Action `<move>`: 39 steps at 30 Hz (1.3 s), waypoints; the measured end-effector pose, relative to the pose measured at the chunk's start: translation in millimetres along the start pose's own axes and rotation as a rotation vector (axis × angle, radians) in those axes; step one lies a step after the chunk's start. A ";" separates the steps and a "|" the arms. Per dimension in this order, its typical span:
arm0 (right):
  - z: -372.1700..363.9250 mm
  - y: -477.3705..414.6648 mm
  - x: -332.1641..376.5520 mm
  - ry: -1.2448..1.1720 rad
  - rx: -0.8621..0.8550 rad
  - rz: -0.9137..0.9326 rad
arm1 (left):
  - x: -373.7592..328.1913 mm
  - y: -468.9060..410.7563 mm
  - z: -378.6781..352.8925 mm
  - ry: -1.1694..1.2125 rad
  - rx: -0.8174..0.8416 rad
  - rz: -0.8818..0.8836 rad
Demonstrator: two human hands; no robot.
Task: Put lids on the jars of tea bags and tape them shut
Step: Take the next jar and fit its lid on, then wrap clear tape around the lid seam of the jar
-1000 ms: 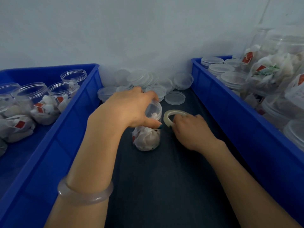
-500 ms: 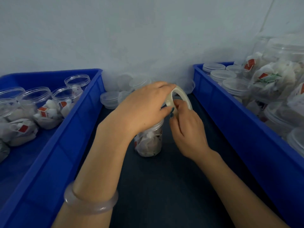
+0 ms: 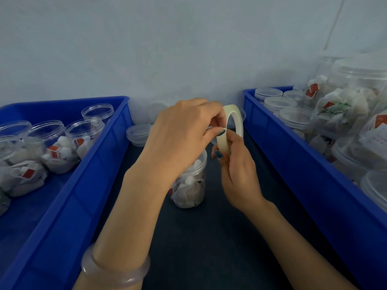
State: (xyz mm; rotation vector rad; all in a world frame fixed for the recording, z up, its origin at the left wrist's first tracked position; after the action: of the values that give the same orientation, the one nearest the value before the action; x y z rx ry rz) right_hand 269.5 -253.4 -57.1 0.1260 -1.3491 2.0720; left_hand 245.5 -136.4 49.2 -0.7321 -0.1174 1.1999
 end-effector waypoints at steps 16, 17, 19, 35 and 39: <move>5.9 -2.6 -10.7 0.039 -0.022 -0.044 | -1.3 5.4 -2.2 0.015 0.248 -0.001; 6.9 -2.5 -11.9 0.039 -0.028 -0.060 | 0.0 4.8 0.8 0.046 0.214 0.019; 9.4 -2.6 -13.4 0.028 -0.042 -0.082 | 3.4 4.2 6.9 0.010 0.130 0.037; 7.5 1.2 -4.4 0.226 0.055 0.280 | 16.3 6.5 11.3 -0.297 0.149 0.013; 13.4 2.1 -5.6 0.347 -0.053 0.440 | 18.2 18.2 24.4 -0.265 0.160 0.049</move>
State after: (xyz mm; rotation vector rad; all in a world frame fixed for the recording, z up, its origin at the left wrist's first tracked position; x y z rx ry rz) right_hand 269.2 -267.9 -54.9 -0.5753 -1.2920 2.2691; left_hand 226.9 -106.4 52.3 -0.4364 -0.2215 1.3333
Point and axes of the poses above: each hand's wrist, its own y-axis away from the middle knuckle, its own z-axis out of the back of the hand, x = y × z, the point moved 5 cm from there along -y, towards the middle knuckle, and after that the axes turned 7 degrees about z, right-handed, at the moved point
